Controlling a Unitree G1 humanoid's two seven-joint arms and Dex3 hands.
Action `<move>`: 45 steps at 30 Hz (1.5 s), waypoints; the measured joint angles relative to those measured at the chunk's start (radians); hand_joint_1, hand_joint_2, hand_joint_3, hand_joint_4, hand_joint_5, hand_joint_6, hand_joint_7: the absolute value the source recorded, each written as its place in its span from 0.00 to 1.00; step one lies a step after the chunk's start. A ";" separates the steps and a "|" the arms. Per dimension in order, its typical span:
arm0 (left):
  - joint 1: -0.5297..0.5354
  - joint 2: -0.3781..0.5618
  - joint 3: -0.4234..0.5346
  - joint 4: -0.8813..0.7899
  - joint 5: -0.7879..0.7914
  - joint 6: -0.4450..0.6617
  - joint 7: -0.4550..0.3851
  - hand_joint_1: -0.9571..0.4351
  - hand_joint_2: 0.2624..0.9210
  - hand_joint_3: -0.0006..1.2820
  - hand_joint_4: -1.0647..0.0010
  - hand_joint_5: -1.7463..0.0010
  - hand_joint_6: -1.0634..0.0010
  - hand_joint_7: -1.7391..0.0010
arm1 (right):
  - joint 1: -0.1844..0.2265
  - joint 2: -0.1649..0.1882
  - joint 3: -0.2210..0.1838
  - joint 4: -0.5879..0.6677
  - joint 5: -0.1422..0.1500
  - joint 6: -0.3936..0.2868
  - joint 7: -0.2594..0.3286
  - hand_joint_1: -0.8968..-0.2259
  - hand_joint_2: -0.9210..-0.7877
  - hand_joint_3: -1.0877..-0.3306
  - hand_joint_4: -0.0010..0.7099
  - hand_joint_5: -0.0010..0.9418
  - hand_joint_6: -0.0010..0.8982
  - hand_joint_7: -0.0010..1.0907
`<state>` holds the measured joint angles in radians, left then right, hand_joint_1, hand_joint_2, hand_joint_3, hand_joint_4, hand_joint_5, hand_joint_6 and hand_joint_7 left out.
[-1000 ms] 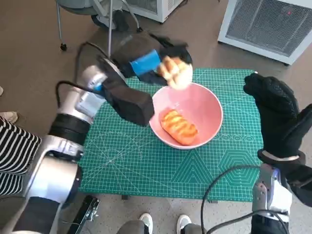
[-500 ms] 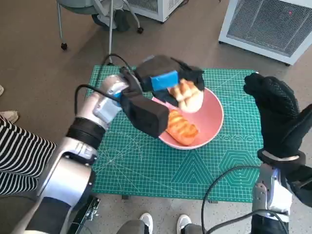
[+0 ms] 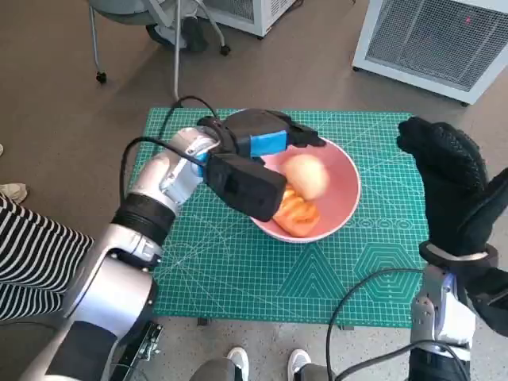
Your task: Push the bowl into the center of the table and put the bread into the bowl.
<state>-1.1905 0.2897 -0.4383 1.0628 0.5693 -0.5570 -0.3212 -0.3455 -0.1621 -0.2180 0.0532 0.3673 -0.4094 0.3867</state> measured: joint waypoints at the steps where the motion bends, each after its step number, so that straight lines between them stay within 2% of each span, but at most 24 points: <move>1: 0.000 0.002 0.005 -0.004 -0.008 0.000 -0.009 0.26 0.75 0.00 0.94 1.00 0.81 0.98 | -0.002 0.000 0.000 0.000 -0.001 0.000 0.000 0.24 0.00 0.45 0.20 0.00 0.01 0.44; 10: 0.023 0.033 0.090 -0.059 -0.146 -0.040 -0.105 0.25 0.79 0.01 0.96 1.00 0.82 0.99 | -0.031 -0.004 -0.001 -0.004 -0.012 0.016 -0.011 0.24 0.00 0.45 0.21 0.01 0.02 0.44; 17: 0.059 0.063 0.187 -0.099 -0.306 -0.062 -0.226 0.17 0.95 0.03 0.96 1.00 0.83 0.99 | -0.047 -0.020 -0.003 -0.034 -0.017 0.039 -0.029 0.24 0.00 0.45 0.22 0.01 0.02 0.43; 20: 0.078 0.071 0.231 -0.112 -0.368 -0.082 -0.249 0.12 0.99 0.09 0.96 1.00 0.81 0.99 | -0.061 -0.025 -0.002 -0.046 -0.019 0.049 -0.039 0.24 0.00 0.45 0.22 0.01 0.03 0.43; 24: 0.113 0.067 0.310 -0.124 -0.484 -0.123 -0.282 0.11 1.00 0.14 0.95 1.00 0.81 0.99 | -0.085 -0.032 -0.001 -0.061 -0.022 0.055 -0.053 0.25 0.00 0.44 0.23 0.01 0.03 0.42; 28: 0.160 0.028 0.406 -0.155 -0.647 -0.134 -0.322 0.11 1.00 0.21 0.93 0.99 0.80 0.99 | -0.108 -0.033 0.003 -0.063 -0.046 0.055 -0.067 0.25 0.00 0.44 0.23 0.01 0.04 0.42; 33: 0.268 -0.064 0.485 -0.302 -0.783 -0.134 -0.272 0.12 1.00 0.32 0.90 0.98 0.79 0.98 | -0.135 -0.033 0.011 -0.056 -0.073 0.052 -0.084 0.26 0.00 0.44 0.23 0.01 0.04 0.41; 38: 0.380 -0.147 0.507 -0.466 -0.839 -0.094 -0.197 0.12 1.00 0.41 0.89 0.98 0.81 0.98 | -0.169 -0.033 0.026 -0.037 -0.109 0.045 -0.100 0.26 0.00 0.43 0.24 0.01 0.05 0.41; 43: 0.448 -0.173 0.510 -0.565 -0.885 -0.025 -0.197 0.13 1.00 0.47 0.89 0.98 0.82 0.97 | -0.193 -0.032 0.035 -0.010 -0.139 0.040 -0.113 0.27 0.00 0.43 0.23 0.01 0.05 0.40; 45: 0.458 -0.172 0.512 -0.585 -0.894 -0.003 -0.205 0.12 1.00 0.48 0.90 0.97 0.93 0.83 | -0.198 -0.032 0.039 -0.002 -0.140 0.039 -0.116 0.28 0.00 0.43 0.23 0.01 0.05 0.40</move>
<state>-0.7323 0.1177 0.0741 0.4773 -0.3245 -0.5604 -0.5262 -0.5436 -0.1939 -0.1788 0.0507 0.2270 -0.3709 0.2706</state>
